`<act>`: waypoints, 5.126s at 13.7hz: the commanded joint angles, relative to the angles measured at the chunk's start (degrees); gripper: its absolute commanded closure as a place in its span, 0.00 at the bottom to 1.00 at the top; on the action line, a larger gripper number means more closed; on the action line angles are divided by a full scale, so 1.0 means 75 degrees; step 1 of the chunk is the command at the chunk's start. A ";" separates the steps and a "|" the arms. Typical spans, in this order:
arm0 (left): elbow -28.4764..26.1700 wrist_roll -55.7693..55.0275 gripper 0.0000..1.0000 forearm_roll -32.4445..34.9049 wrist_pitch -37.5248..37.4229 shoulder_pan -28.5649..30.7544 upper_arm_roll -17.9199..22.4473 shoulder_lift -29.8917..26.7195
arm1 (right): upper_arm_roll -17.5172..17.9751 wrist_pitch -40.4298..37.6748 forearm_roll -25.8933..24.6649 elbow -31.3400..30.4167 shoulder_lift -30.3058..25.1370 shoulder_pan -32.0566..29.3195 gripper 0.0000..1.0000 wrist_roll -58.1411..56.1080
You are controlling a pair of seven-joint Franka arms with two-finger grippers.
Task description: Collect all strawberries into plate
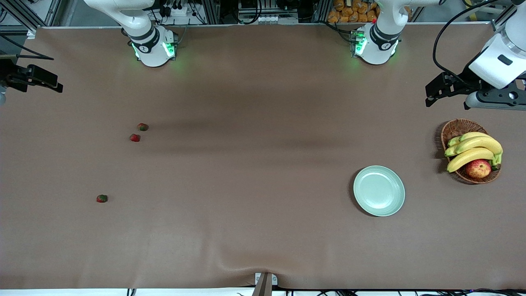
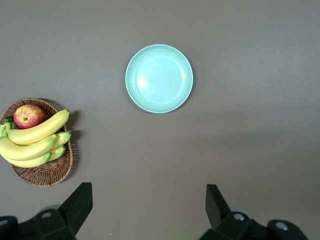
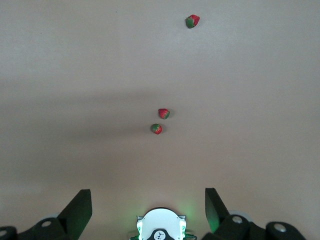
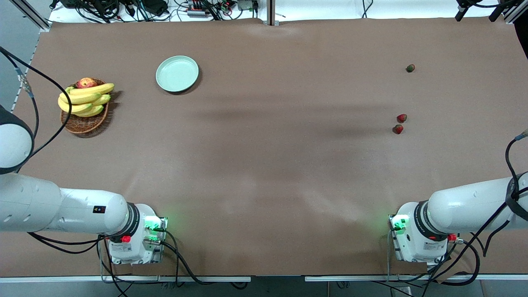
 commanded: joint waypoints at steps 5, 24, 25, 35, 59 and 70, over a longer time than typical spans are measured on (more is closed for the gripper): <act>0.0216 0.0040 0.00 0.0158 -0.0354 0.0029 -0.0016 0.0177 | 0.0155 0.0091 -0.0066 0.0068 0.0015 -0.0134 0.00 0.0057; 0.0158 0.0157 0.00 -0.0029 -0.0260 0.0240 -0.0016 0.0376 | 0.0167 -0.0073 0.0250 -0.0050 0.0144 -0.0134 0.00 0.0479; 0.0158 0.0145 0.00 -0.0030 -0.0260 0.0240 -0.0016 0.0376 | 0.0167 -0.0120 0.0250 -0.0038 0.0144 -0.0122 0.00 0.0491; 0.0158 0.0156 0.00 -0.0030 -0.0260 0.0287 -0.0016 0.0376 | 0.0167 -0.0132 0.0203 -0.0026 0.0132 -0.0145 0.00 0.0514; 0.0134 0.0110 0.00 -0.0018 -0.0307 0.0311 -0.0074 0.0528 | 0.0155 0.7095 0.0063 -0.0601 0.4629 -0.0883 0.00 -0.1055; 0.0134 0.0133 0.00 0.0041 -0.0260 0.0322 -0.0063 0.0657 | 0.0167 0.8540 0.0192 -0.0507 0.5791 -0.1118 0.00 -0.1537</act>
